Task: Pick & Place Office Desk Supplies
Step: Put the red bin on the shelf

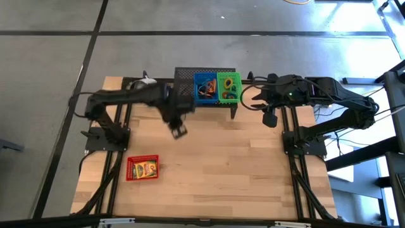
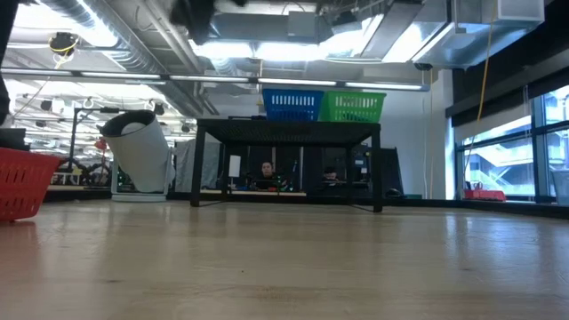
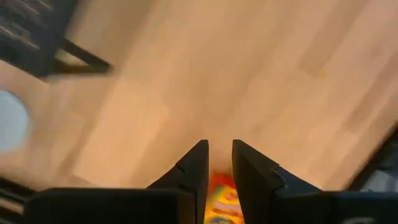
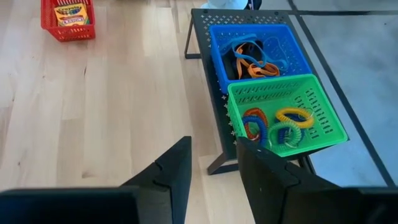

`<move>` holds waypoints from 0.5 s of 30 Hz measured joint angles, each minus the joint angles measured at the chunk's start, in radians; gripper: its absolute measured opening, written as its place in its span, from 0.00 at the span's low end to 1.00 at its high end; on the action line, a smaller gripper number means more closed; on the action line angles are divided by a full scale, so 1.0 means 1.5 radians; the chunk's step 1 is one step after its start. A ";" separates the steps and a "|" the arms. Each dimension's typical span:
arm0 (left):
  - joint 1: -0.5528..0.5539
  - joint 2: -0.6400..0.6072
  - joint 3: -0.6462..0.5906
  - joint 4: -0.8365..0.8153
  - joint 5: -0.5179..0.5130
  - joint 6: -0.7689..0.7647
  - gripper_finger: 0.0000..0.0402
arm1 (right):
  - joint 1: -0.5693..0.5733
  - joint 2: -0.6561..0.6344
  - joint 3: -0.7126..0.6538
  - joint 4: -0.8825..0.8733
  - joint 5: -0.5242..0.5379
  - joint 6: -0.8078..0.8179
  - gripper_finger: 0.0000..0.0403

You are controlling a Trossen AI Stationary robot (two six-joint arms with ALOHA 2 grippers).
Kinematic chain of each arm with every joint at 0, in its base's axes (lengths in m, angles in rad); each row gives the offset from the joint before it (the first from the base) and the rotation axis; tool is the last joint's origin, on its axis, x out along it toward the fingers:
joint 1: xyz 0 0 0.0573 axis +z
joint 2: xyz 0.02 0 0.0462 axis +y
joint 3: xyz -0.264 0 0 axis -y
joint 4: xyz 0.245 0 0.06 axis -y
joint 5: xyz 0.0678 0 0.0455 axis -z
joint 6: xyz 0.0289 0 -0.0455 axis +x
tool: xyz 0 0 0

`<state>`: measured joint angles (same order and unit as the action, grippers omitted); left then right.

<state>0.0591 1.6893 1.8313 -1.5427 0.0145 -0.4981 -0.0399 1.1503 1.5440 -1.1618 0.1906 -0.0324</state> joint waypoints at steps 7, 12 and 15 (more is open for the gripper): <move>-0.170 0.002 -0.048 -0.017 -0.083 -0.318 0.23 | 0.000 0.000 0.000 0.001 0.000 -0.025 0.32; -0.255 0.002 -0.111 -0.017 -0.079 -0.536 0.33 | 0.000 0.000 0.000 0.001 0.000 -0.039 0.32; -0.295 0.003 -0.153 -0.012 -0.060 -0.648 0.39 | 0.000 0.000 0.000 0.001 0.000 -0.039 0.32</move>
<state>-0.3841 1.6932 1.6013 -1.5603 -0.0757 -1.4708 -0.0395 1.1507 1.5440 -1.1606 0.1905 -0.0906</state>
